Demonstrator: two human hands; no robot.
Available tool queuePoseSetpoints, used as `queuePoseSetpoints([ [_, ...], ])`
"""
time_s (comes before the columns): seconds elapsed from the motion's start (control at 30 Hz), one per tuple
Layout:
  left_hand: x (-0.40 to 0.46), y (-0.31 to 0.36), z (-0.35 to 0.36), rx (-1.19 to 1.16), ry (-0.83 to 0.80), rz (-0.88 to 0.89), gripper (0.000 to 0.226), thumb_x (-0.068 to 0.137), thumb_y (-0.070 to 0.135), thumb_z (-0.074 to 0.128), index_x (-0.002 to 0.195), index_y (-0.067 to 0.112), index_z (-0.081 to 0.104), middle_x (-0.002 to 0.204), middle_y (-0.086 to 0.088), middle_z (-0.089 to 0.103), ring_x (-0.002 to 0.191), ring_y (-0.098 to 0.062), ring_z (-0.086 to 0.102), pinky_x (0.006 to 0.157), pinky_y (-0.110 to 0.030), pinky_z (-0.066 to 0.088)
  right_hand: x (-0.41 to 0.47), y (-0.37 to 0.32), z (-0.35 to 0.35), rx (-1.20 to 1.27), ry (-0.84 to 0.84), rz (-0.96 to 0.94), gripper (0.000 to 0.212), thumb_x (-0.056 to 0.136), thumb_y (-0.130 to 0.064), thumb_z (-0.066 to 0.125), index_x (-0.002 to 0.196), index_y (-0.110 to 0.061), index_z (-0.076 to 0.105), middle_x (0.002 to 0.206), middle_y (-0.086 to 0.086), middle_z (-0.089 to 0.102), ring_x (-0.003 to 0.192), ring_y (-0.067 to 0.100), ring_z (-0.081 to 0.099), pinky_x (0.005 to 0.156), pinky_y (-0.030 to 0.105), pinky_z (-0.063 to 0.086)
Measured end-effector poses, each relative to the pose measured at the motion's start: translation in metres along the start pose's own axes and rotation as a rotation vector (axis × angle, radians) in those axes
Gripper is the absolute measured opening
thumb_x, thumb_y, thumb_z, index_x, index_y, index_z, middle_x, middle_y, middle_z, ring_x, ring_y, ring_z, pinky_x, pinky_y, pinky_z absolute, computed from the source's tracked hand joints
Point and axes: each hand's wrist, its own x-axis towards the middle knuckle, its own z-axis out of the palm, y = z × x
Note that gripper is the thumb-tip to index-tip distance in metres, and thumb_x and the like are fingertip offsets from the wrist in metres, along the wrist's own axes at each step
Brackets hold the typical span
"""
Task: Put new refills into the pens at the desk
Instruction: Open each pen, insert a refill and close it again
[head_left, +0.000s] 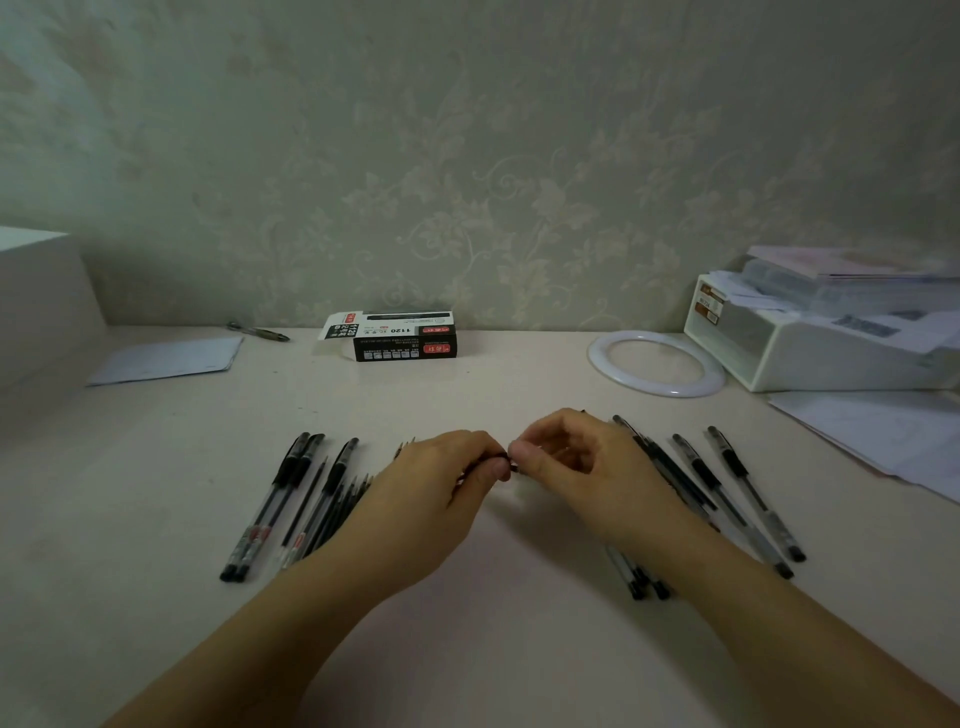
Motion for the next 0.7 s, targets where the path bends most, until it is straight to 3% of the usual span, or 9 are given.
queuePoseSetpoints([
  [0.07, -0.0002, 0.0005, 0.0005, 0.002, -0.006, 0.004, 0.020, 0.096, 0.038, 0.044, 0.093, 0.032, 0.063, 0.071, 0.024, 0.054, 0.075, 0.001, 0.054, 0.059, -0.012, 0.036, -0.0005, -0.0004, -0.0006, 0.017, 0.001, -0.008, 0.011, 0.089, -0.034, 0.069, 0.088, -0.024, 0.071, 0.083, -0.006, 0.074, 0.080, 0.008, 0.069, 0.078, 0.024, 0.053],
  [0.13, 0.0003, 0.0003, 0.0002, 0.000, -0.005, 0.002, 0.021, 0.095, 0.038, 0.044, 0.093, 0.031, 0.063, 0.072, 0.023, 0.054, 0.074, 0.000, 0.054, 0.060, -0.013, 0.038, 0.0000, -0.0009, -0.0021, 0.020, -0.003, -0.022, 0.001, 0.089, -0.026, 0.070, 0.089, -0.027, 0.071, 0.086, -0.008, 0.073, 0.081, 0.011, 0.068, 0.079, 0.026, 0.055],
  [0.17, 0.0006, 0.0001, 0.0000, -0.002, -0.003, 0.000, 0.021, 0.096, 0.038, 0.044, 0.093, 0.031, 0.064, 0.072, 0.022, 0.055, 0.074, 0.000, 0.055, 0.061, -0.013, 0.040, 0.0004, -0.0010, -0.0023, 0.019, -0.004, -0.025, 0.006, 0.089, -0.025, 0.071, 0.092, -0.030, 0.070, 0.090, -0.010, 0.073, 0.083, 0.014, 0.067, 0.080, 0.028, 0.055],
  [0.23, 0.0005, -0.0004, -0.0004, -0.015, 0.002, -0.002, 0.018, 0.097, 0.035, 0.046, 0.092, 0.031, 0.063, 0.073, 0.025, 0.056, 0.074, 0.001, 0.055, 0.060, -0.012, 0.039, 0.0009, -0.0008, -0.0010, 0.030, 0.001, -0.007, 0.013, 0.087, -0.031, 0.072, 0.099, -0.033, 0.068, 0.096, -0.012, 0.072, 0.086, 0.016, 0.067, 0.081, 0.027, 0.055],
  [0.33, 0.0000, 0.0001, 0.0000, -0.020, -0.001, 0.006, 0.017, 0.096, 0.034, 0.047, 0.093, 0.031, 0.063, 0.073, 0.029, 0.055, 0.074, 0.003, 0.054, 0.060, -0.008, 0.036, 0.0002, -0.0017, -0.0001, 0.062, 0.007, 0.022, 0.016, 0.087, -0.037, 0.069, 0.095, -0.024, 0.070, 0.088, -0.008, 0.074, 0.082, 0.009, 0.069, 0.075, 0.022, 0.054],
  [0.43, -0.0004, 0.0017, 0.0010, -0.040, -0.001, 0.009, 0.015, 0.097, 0.036, 0.046, 0.104, 0.032, 0.059, 0.067, 0.019, 0.054, 0.069, 0.001, 0.055, 0.057, -0.008, 0.037, 0.0006, -0.0027, -0.0017, 0.137, 0.014, 0.013, 0.007, 0.090, -0.020, 0.069, 0.090, -0.013, 0.071, 0.077, -0.003, 0.075, 0.070, 0.001, 0.068, 0.064, 0.010, 0.048],
  [0.57, -0.0006, 0.0040, 0.0005, -0.076, 0.003, 0.022, 0.012, 0.098, 0.032, 0.045, 0.108, 0.035, 0.051, 0.064, 0.014, 0.053, 0.061, 0.001, 0.054, 0.056, -0.005, 0.038, 0.0016, -0.0051, -0.0035, 0.202, 0.027, 0.035, 0.005, 0.089, -0.008, 0.069, 0.093, -0.010, 0.071, 0.080, 0.001, 0.075, 0.071, 0.003, 0.069, 0.064, 0.010, 0.049],
  [0.7, -0.0003, 0.0052, -0.0002, -0.117, -0.004, 0.008, 0.010, 0.098, 0.032, 0.046, 0.107, 0.037, 0.047, 0.070, 0.013, 0.056, 0.055, -0.004, 0.052, 0.051, -0.010, 0.037, 0.0012, -0.0049, -0.0032, 0.163, 0.006, 0.084, 0.014, 0.087, -0.025, 0.072, 0.100, -0.022, 0.070, 0.090, -0.005, 0.074, 0.083, 0.008, 0.070, 0.075, 0.019, 0.056],
])
